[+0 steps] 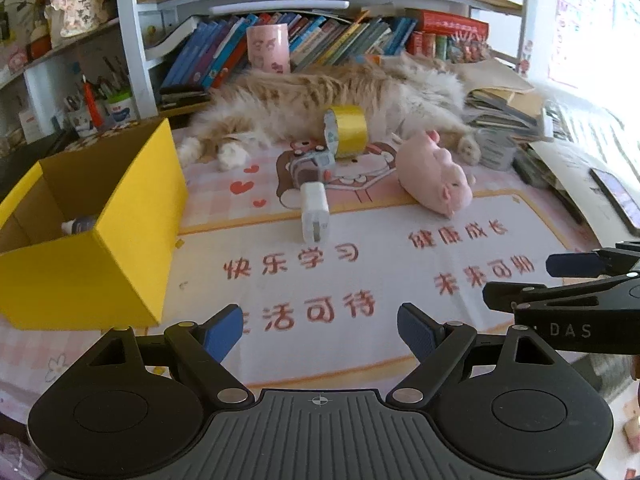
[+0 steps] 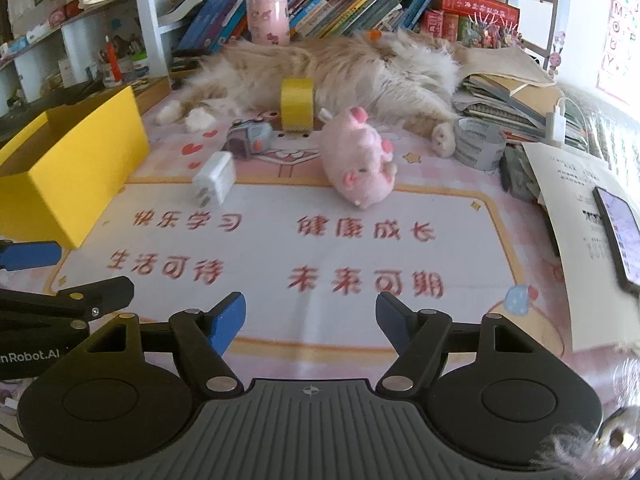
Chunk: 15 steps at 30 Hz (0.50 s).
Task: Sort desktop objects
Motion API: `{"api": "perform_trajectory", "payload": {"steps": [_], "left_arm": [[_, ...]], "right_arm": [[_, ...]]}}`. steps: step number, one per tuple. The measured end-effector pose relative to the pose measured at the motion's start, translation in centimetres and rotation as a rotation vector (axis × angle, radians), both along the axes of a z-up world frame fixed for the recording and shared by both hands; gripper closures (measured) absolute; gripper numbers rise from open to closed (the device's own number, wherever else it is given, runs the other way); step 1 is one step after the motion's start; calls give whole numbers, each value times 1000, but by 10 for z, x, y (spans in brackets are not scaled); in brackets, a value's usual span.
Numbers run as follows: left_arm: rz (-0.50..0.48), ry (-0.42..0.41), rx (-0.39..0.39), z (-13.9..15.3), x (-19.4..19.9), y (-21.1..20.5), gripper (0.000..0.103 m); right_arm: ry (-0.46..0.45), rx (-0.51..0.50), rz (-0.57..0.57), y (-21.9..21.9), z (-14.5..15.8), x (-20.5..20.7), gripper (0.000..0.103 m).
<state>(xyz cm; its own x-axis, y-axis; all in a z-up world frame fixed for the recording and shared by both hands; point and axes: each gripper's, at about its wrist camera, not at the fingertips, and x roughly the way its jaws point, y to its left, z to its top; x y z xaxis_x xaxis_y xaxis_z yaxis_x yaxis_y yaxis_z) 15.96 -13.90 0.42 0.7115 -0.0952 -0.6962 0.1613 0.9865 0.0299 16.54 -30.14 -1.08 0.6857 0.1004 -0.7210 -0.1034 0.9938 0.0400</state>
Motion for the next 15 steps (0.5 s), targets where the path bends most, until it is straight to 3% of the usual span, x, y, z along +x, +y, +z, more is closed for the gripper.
{"api": "perform_trajectory", "payload": {"steps": [15], "left_arm": [[77,-33,46,-1,49,-40,16]], "right_arm": [[-38,-17,95,-44,-7,74,23]]}}
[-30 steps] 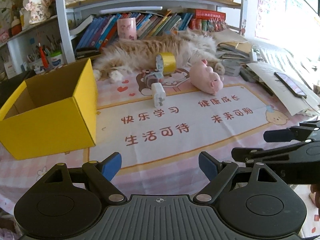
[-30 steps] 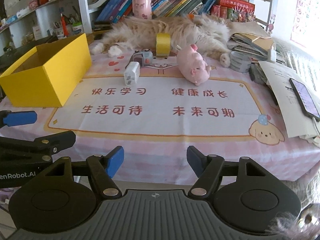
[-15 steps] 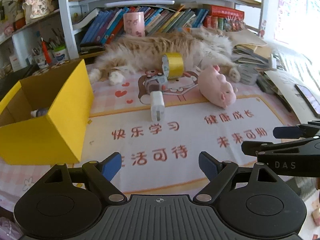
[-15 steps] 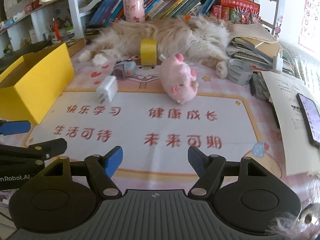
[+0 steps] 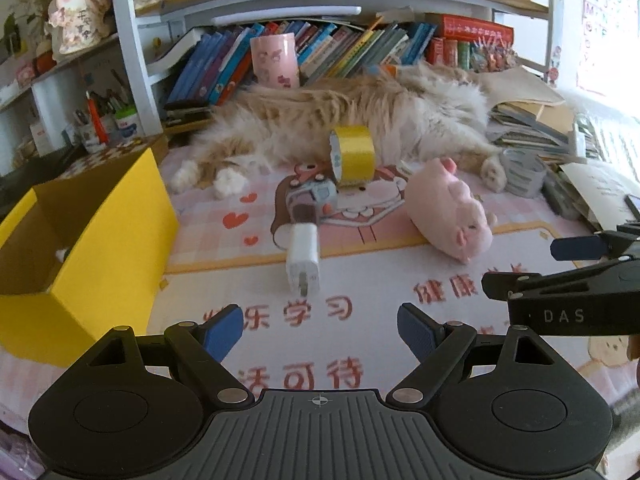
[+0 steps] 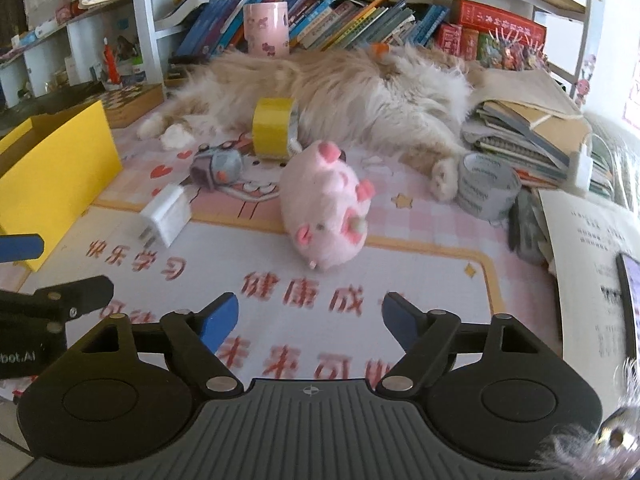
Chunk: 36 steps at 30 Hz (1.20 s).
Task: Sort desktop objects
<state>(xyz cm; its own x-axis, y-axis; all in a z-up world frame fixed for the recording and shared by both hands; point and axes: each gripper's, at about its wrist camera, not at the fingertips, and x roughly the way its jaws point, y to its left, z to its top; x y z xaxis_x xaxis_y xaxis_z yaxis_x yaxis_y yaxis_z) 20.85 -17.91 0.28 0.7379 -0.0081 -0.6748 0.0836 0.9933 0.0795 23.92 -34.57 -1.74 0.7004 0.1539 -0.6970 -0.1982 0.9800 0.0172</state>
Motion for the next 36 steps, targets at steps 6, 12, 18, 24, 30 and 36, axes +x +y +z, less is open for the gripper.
{"api": "perform_trajectory", "payload": {"steps": [6,12,18,24,30,36], "left_arm": [[52,5,8,-3,24,1,16],[79,33,24,-11,45,5,16],[87,49,19,-18,68,5,17],[65,65,32,-28,87,-1,17],[71,86,42,-40,103,0,24],[88,116,24,-51,116,5,40]], "right_arm": [[-13,-18,51,-4,-1,40,21],[-28,-35,99,2,-4,79,20],[1,-48,136,11,-15,109,19],[14,-73,158,20,-23,129,19],[33,-75,156,20,-28,147,20],[61,-74,130,15,-37,159,27]]}}
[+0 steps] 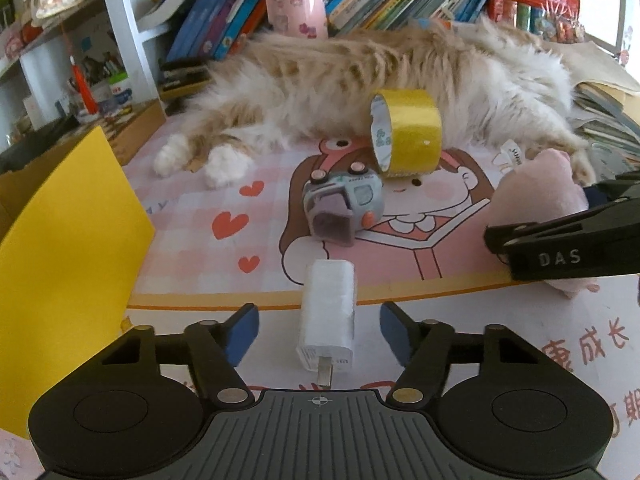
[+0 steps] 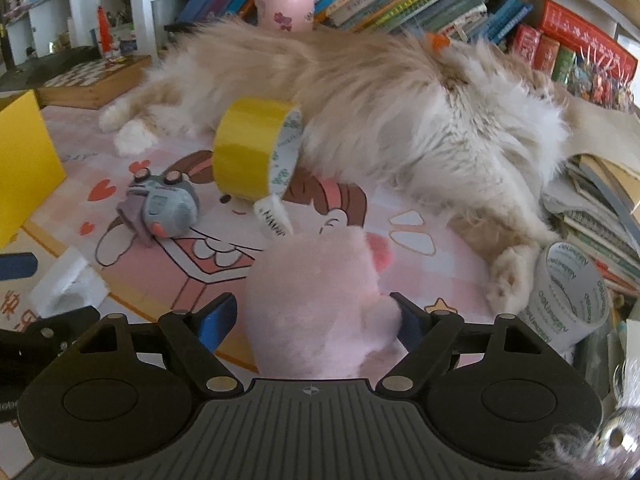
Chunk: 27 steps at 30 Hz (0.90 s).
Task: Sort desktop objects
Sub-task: 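Grasp the pink plush pig with the right tool while the left tool grasps the white charger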
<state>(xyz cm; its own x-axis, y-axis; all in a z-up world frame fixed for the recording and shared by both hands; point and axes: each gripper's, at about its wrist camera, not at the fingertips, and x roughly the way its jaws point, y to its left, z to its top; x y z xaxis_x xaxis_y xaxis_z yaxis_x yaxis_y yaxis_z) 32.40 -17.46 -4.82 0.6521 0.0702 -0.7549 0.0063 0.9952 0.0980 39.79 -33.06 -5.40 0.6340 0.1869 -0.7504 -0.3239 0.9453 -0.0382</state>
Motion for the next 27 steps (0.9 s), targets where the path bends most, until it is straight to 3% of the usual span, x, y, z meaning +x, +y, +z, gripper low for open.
{"api": "perform_trajectory", "payload": {"steps": [1,9,11,27], "left_arm": [[2,6,-3,-2,1,1,44],[33,19,-77,-10,2,10,61],[21,14,-80,-10,2,9,76],[55,2,-135,4,-23,22,78]], "right_arm": [[3,1,-6,-1,-1,1,33],[6,8,-10,-5,-2,2,35],[6,9,-10,-5,-2,2,36],[22,85,-37,-12,13,-20,38]]}}
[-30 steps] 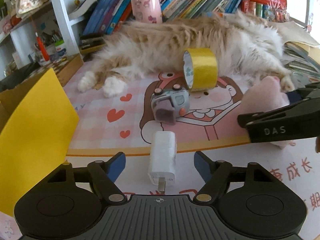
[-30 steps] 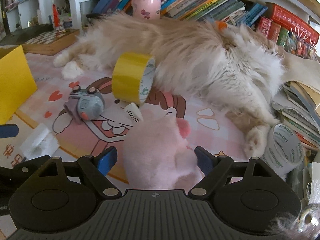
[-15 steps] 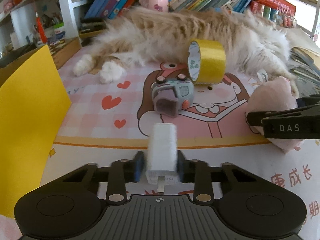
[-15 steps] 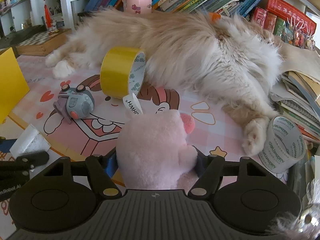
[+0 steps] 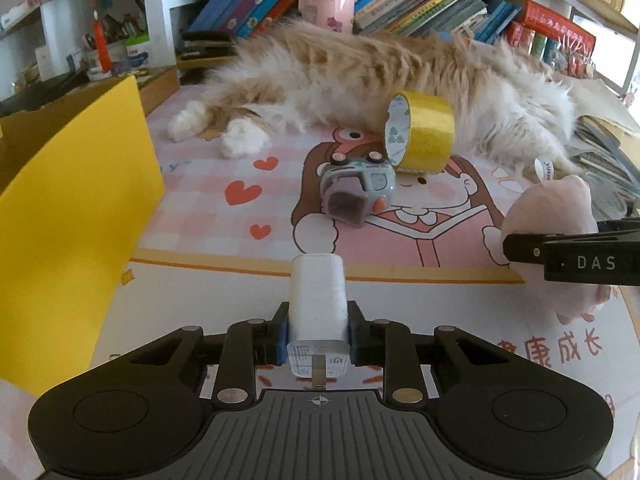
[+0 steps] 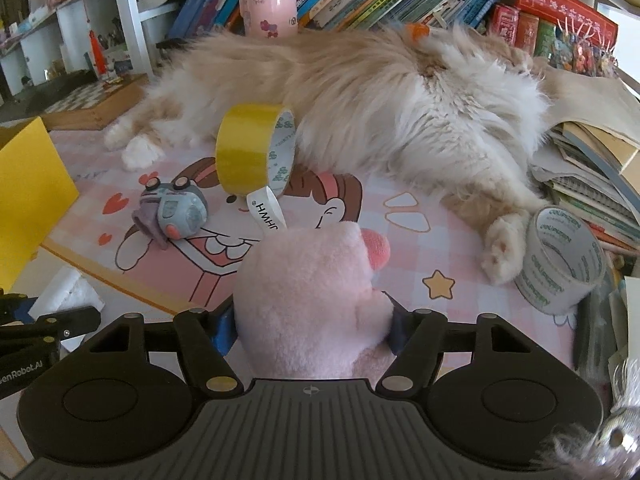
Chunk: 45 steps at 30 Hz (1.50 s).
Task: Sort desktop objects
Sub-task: 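Grasp the pink plush pig with the right tool while the left tool grasps the white charger, then lift the pig and charger and carry both toward the yellow box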
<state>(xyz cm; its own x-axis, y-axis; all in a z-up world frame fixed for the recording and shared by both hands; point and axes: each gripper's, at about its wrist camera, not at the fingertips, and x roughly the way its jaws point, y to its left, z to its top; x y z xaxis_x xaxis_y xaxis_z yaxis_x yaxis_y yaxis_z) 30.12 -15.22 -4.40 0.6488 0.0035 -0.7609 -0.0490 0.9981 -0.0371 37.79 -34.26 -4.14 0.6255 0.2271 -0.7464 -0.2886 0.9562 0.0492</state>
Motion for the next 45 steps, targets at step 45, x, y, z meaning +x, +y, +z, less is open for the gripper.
{"api": "perform_trajectory", "payload": {"steps": [45], "left_arm": [[-5,-116,-270,61,-121,45,78]], "right_arm": [[-12,114,-13,18,44,-153,38]]}}
